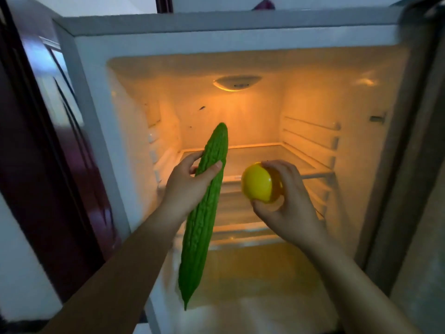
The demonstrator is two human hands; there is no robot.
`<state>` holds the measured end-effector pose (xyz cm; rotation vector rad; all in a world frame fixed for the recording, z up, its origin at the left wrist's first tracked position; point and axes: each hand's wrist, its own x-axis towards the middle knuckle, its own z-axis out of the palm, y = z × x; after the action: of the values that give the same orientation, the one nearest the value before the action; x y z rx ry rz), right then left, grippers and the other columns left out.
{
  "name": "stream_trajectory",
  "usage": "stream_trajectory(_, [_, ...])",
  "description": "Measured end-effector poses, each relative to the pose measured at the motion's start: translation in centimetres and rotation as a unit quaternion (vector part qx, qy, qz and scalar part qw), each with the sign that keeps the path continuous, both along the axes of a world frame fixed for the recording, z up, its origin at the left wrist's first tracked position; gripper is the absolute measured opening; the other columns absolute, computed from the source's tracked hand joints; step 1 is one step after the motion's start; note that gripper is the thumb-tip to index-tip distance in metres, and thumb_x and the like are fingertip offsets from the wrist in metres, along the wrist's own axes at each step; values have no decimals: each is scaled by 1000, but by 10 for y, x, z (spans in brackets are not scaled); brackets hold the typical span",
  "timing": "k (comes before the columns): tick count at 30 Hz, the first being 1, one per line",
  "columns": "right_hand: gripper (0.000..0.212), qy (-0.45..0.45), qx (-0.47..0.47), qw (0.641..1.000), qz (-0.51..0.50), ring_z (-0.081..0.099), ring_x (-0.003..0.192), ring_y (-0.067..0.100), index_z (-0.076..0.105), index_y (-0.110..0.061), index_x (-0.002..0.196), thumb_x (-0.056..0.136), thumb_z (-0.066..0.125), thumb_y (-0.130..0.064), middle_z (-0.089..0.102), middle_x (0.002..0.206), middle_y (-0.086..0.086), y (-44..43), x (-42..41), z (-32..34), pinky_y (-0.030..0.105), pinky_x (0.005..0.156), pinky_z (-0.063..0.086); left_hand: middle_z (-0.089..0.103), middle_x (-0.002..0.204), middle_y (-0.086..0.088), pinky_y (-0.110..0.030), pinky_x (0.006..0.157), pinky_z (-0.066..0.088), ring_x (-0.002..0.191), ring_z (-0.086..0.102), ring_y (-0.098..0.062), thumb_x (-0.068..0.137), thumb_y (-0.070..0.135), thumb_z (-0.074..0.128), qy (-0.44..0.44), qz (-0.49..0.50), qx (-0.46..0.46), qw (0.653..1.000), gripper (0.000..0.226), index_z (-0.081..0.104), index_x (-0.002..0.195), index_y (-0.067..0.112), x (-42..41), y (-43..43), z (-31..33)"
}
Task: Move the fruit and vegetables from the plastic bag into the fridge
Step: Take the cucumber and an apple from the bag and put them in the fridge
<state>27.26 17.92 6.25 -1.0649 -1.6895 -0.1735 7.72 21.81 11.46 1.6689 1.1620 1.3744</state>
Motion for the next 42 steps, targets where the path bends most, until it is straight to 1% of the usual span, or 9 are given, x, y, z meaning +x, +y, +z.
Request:
stream_trajectory(6, [68,22,-13,998,-59,40,120,10,42,-20,129,68,70,-30,39,130,-1,4,22,-7,29,96,42,65,97,1,-31,73,54,81,64,-13,80,42,67,-26,-44,-58,997,47,50,122,30,26,46,28])
stream_trajectory(13, [68,20,-17,997,-71,40,119,8,42,-26,128,67,72,-29,40,130,-3,17,39,6,31,96,43,58,103,-3,-25,58,42,75,53,-9,80,39,68,-87,-4,-113,990,52,47,123,20,37,101,47])
stream_trajectory(17, [69,40,-28,997,-61,39,119,6,42,-30,129,67,73,-28,39,129,-7,26,42,5,38,94,46,58,117,-7,-33,78,50,100,56,-21,81,37,68,-55,-39,-188,980,62,41,135,23,32,117,35])
stream_trajectory(21, [70,45,-40,997,-49,38,121,4,37,-39,129,67,70,-38,36,132,-11,28,43,1,32,93,47,55,100,4,-39,92,48,96,54,-17,76,15,71,0,-96,-204,974,64,43,131,35,23,115,24])
stream_trajectory(26, [72,51,-35,997,-43,38,121,1,37,-37,130,67,72,-32,36,133,-11,29,46,-4,33,93,47,51,108,3,-25,66,47,88,52,-12,81,25,69,81,-91,-176,977,63,38,135,33,20,88,20])
stream_trajectory(29, [74,51,-43,997,-39,37,122,1,36,-37,131,67,74,-33,35,135,-13,27,47,-7,32,90,49,48,117,6,-22,63,49,90,53,-9,76,31,73,98,-109,-166,975,71,36,136,37,20,78,16])
stream_trajectory(31, [75,52,-47,997,-38,37,123,4,36,-39,131,67,75,-34,35,135,-13,27,50,-9,35,90,50,47,105,13,-19,57,47,87,53,-8,76,27,73,107,-103,-164,975,72,35,137,36,22,73,14])
stream_trajectory(35, [76,57,-52,996,-39,35,126,5,33,-44,131,67,74,-35,33,136,-17,25,54,-11,37,91,49,49,125,6,-22,57,47,93,56,-12,75,24,73,71,-92,-149,982,67,41,133,34,29,75,12])
stream_trajectory(42, [74,48,-17,996,-77,37,124,7,39,-30,131,66,74,-32,38,132,-13,17,74,-4,43,90,49,54,126,-5,-22,62,48,95,59,-16,83,22,65,-19,-100,-126,987,47,49,128,22,101,89,19])
